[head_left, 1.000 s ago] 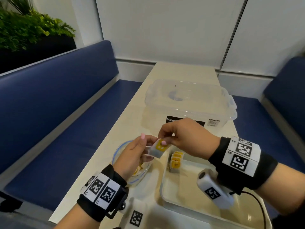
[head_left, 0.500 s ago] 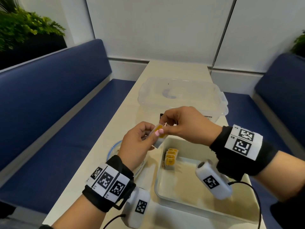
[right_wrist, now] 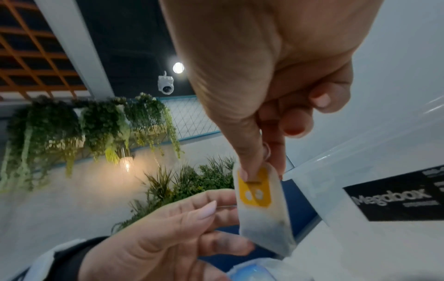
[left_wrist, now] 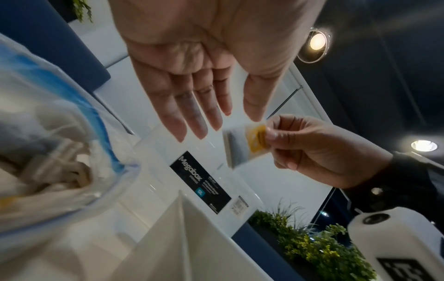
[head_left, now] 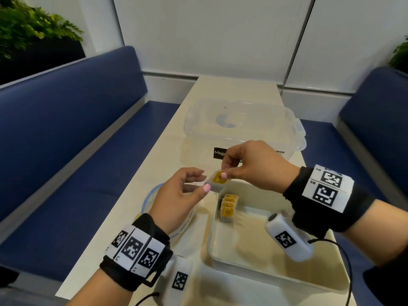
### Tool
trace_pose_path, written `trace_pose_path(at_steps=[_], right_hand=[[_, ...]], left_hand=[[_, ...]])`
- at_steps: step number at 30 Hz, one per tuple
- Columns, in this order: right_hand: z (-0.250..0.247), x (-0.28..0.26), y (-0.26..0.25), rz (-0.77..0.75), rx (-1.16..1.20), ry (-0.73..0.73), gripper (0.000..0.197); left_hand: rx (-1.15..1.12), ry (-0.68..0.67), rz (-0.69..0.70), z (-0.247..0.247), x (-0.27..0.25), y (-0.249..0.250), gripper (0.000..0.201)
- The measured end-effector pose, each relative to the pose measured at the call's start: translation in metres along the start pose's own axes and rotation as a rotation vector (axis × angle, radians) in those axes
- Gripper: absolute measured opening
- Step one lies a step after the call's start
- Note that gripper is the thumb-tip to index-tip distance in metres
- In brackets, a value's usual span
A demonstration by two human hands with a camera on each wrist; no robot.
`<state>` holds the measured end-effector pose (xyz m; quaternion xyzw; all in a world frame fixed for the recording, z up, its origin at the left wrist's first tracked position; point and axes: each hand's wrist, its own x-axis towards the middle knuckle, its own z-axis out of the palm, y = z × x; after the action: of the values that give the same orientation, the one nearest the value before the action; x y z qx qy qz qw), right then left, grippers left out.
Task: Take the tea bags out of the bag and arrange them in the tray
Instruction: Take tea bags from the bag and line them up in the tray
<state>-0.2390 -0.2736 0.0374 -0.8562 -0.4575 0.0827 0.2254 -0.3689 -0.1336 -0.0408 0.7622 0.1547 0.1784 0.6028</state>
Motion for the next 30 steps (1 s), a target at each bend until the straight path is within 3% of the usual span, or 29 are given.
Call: trace_pose_path(at_steps=[9,16,30], right_hand=[[0.034,0.002,0.020,0.097,-0.323,-0.253,0.003],[0.070,0.008,0.033,0.121,-0.452,-0.372,0.009],[0.091,0.013,0.042,0.132,-0.483,-0.381,0.015]], left_hand=[[0.198,0.185,0.017,-0.039,-0.013,-0.027,0.024],[0.271,0.238,-0.017,-0.053,-0.019,-0.039,0.024],[0.322,0.234,-0.043,-0.055,-0.018,-0.045,0.022]])
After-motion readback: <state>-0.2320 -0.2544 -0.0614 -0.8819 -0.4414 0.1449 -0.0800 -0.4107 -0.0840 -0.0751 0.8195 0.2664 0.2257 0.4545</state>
